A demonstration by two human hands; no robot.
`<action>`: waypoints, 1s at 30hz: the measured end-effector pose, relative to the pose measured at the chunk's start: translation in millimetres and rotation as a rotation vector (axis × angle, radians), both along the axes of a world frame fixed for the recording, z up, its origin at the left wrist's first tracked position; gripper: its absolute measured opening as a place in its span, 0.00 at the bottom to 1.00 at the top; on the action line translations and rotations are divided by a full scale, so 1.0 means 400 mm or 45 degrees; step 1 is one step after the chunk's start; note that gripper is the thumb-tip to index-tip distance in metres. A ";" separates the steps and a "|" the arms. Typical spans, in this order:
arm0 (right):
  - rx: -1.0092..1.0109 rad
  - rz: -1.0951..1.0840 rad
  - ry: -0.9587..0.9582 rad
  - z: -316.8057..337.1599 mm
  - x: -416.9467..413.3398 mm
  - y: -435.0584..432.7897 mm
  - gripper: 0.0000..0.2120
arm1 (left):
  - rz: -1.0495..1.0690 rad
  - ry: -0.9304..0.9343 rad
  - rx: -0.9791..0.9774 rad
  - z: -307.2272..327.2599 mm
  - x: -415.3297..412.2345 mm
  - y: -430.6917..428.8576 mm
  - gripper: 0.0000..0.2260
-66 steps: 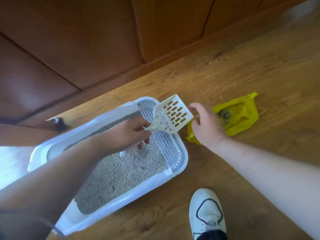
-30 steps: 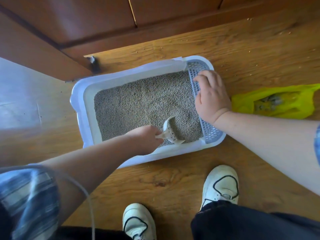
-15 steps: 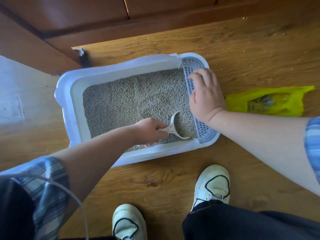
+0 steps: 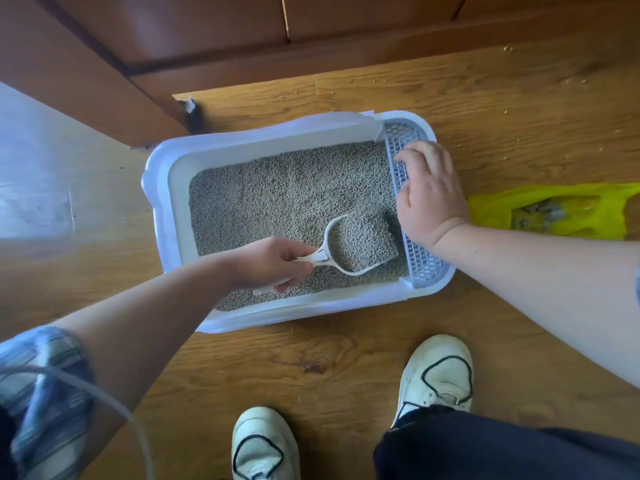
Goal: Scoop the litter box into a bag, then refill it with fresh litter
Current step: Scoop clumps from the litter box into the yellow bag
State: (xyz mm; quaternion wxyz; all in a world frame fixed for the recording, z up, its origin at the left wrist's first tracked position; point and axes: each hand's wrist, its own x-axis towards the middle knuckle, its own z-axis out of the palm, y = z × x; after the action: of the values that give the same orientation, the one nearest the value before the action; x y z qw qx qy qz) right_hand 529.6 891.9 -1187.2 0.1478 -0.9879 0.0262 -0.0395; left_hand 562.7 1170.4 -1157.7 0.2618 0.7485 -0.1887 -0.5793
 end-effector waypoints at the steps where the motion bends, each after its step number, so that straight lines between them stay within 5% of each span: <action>1: -0.002 0.000 0.002 0.000 0.000 0.000 0.20 | 0.015 -0.009 -0.008 0.003 0.000 0.008 0.14; 30: -0.080 -0.026 0.054 -0.001 0.002 0.009 0.20 | 0.327 -0.100 -0.082 0.053 -0.003 0.063 0.10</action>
State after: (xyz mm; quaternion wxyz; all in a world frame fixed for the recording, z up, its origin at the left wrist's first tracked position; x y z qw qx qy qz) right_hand 530.2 895.3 -1187.5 0.1158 -0.9923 0.0380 -0.0210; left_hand 561.4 1195.7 -1136.4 0.3499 0.7798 -0.1199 -0.5051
